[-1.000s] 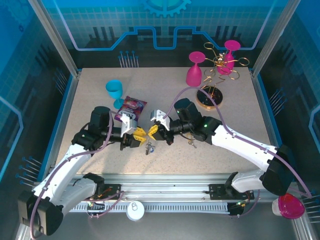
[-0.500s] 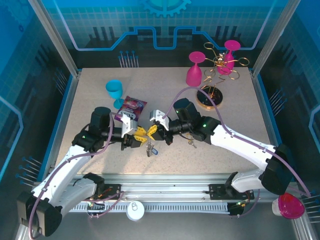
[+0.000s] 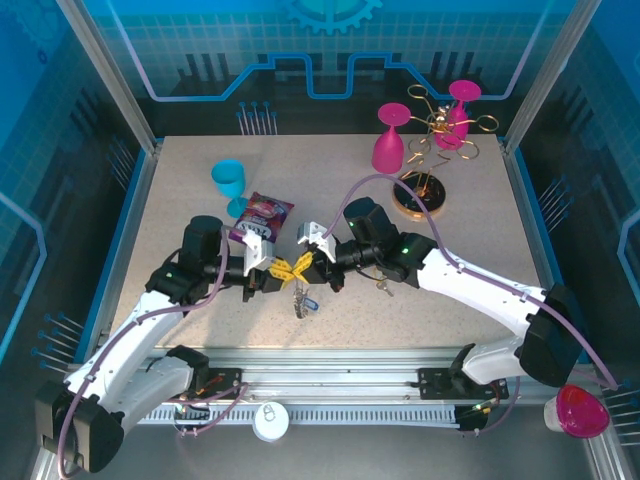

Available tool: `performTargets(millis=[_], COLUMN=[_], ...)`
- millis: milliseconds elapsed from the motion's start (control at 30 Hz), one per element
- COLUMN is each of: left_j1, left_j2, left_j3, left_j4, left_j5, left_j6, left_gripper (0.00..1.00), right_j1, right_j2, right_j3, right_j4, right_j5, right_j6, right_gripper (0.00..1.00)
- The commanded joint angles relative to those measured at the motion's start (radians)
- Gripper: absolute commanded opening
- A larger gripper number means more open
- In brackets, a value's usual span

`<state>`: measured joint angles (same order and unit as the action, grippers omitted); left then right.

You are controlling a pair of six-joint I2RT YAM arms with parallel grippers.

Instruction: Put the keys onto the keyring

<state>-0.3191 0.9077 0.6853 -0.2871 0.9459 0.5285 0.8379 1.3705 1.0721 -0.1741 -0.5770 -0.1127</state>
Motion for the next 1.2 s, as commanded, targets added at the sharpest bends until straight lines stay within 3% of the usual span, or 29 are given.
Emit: performTargets(millis=[0, 67, 200, 400, 600, 1167], left_j1=[-0.024, -0.026, -0.030, -0.032, -0.040, -0.048], left_j2=[-0.007, -0.011, -0.029, -0.052, -0.057, -0.065], left_j3=[-0.010, -0.012, -0.025, -0.041, -0.055, -0.075], left_j4=[0.039, 0.038, 0.048, 0.060, 0.067, 0.064], left_j5=[0.021, 0.006, -0.045, -0.092, -0.110, -0.121], left_j6=[0.028, 0.039, 0.059, 0.076, 0.084, 0.085], left_gripper=[0.05, 0.00, 0.00, 0.00, 0.00, 0.00], right_j1=[0.018, 0.018, 0.016, 0.012, 0.008, 0.007], right_j2=[0.016, 0.020, 0.020, -0.004, -0.003, -0.002], right_j3=[0.015, 0.018, 0.020, 0.012, 0.028, 0.040], right_j4=[0.072, 0.065, 0.043, -0.035, -0.116, -0.148], right_j5=[-0.056, -0.059, -0.052, -0.006, 0.003, 0.036], right_j6=[0.005, 0.000, -0.020, -0.113, -0.186, -0.228], right_gripper=[0.00, 0.00, 0.00, 0.17, 0.22, 0.00])
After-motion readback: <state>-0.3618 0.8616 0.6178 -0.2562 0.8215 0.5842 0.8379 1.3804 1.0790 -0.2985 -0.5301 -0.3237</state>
